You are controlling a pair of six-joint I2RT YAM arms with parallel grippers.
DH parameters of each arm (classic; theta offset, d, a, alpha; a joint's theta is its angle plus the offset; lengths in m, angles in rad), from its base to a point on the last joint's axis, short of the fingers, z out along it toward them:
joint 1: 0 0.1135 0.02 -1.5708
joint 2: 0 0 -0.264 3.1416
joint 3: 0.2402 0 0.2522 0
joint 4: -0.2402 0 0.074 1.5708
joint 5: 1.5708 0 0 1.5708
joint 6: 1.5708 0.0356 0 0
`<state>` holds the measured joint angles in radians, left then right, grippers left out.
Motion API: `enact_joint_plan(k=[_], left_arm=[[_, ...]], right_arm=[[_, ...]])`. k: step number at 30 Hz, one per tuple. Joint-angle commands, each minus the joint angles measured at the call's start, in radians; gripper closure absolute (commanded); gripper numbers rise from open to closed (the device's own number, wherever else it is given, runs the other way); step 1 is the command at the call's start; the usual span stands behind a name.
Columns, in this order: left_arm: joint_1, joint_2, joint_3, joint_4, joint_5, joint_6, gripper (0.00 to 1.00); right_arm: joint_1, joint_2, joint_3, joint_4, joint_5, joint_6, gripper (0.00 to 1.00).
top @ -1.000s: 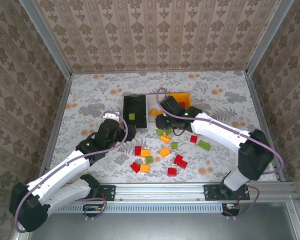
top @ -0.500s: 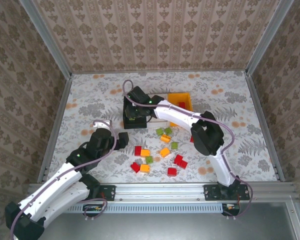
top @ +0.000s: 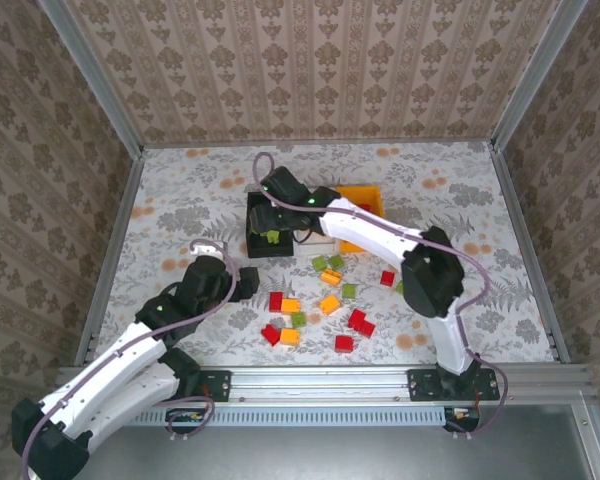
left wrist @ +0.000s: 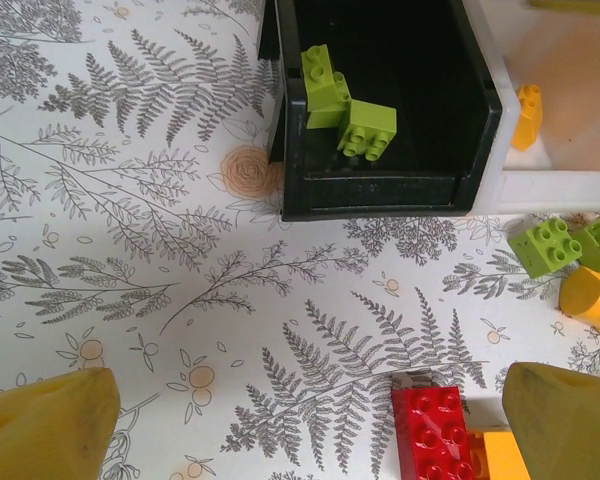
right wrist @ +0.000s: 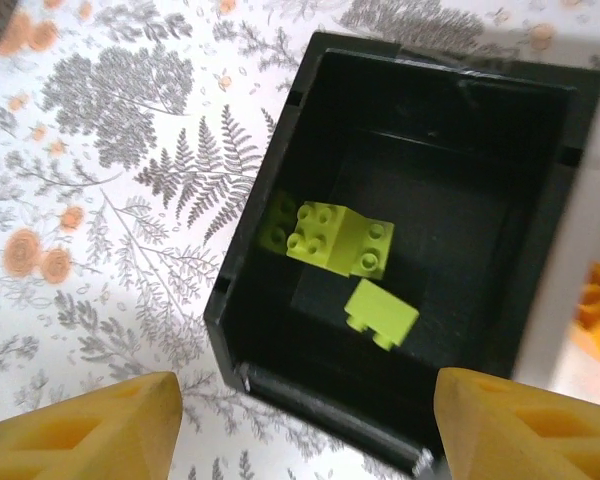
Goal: Sort the legos into containers by color
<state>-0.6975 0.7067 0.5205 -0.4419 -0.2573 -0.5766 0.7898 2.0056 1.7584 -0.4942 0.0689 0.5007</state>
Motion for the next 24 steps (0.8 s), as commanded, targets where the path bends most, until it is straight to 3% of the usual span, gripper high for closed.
enact_joint_plan(k=[1,9,15,19,24], left_arm=[[0.010,0.016,0.025,0.051,0.017,0.006,0.00],[0.013,0.076,0.015,0.138,0.043,-0.002,0.00],[0.018,0.139,0.015,0.192,0.066,-0.013,0.00],[0.019,0.180,0.010,0.214,0.074,-0.026,0.00],[0.018,0.208,0.007,0.223,0.092,-0.036,0.00]], right_arm=[[-0.004,-0.183,-0.137,0.046,0.054,0.028,0.31],[-0.013,-0.568,-0.562,0.004,0.159,0.079,0.30],[-0.075,-0.826,-0.832,-0.093,0.179,0.181,0.28],[-0.184,-0.902,-0.978,-0.148,0.151,0.257,0.27],[-0.318,-0.859,-1.068,-0.160,0.148,0.284,0.27]])
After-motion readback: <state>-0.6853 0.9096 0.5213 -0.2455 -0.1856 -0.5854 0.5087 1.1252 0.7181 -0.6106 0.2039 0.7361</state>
